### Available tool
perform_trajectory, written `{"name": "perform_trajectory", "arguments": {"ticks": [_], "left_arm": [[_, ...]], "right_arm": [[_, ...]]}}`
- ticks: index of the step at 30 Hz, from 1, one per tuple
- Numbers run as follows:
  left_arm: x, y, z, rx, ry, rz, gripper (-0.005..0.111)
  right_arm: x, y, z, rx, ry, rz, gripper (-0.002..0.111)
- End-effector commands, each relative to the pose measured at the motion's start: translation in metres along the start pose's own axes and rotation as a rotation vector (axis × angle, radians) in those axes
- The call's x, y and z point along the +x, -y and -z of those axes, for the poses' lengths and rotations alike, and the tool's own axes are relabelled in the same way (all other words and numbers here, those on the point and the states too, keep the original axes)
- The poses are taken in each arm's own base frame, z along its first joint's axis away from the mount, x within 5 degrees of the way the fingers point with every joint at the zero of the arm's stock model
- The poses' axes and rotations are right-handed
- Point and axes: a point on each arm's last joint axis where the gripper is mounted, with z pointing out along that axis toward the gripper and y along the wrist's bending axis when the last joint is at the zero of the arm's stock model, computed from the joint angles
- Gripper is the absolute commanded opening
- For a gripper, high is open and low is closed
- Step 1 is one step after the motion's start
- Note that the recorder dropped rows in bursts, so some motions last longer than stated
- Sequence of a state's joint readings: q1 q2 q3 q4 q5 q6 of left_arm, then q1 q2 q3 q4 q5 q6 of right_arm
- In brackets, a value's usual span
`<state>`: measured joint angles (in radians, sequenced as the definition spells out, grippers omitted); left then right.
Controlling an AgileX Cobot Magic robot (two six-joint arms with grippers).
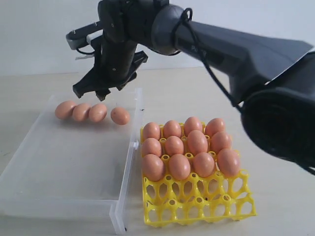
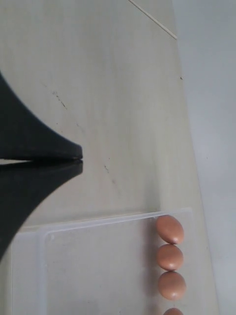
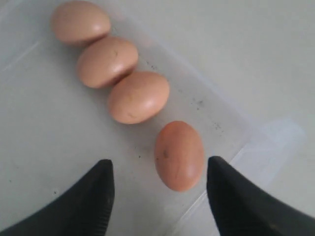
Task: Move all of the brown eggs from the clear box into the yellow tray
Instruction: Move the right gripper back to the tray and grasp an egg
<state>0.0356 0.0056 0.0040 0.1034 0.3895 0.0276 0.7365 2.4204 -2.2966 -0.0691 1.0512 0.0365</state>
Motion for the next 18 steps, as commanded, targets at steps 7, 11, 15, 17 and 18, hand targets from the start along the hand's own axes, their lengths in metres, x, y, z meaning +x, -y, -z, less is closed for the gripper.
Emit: {"name": "perform_trajectory", "arguments": {"ticks": [7, 11, 15, 17, 18], "left_arm": [[-0.002, 0.000, 0.001, 0.007, 0.020, 0.006, 0.000], [-0.002, 0.000, 0.001, 0.007, 0.020, 0.006, 0.000], [-0.002, 0.000, 0.001, 0.007, 0.020, 0.006, 0.000], [-0.002, 0.000, 0.001, 0.007, 0.020, 0.006, 0.000], [-0.002, 0.000, 0.001, 0.007, 0.020, 0.006, 0.000]], "right_arm": [[0.006, 0.017, -0.048, 0.004, -0.077, -0.005, 0.061], [0.006, 0.022, -0.057, 0.015, -0.063, -0.009, 0.061], [0.006, 0.028, -0.065, 0.008, -0.034, -0.027, 0.061], [0.005, 0.027, -0.069, -0.020, -0.018, -0.046, 0.061], [0.005, 0.026, -0.070, -0.031, -0.013, -0.053, 0.061]]}}
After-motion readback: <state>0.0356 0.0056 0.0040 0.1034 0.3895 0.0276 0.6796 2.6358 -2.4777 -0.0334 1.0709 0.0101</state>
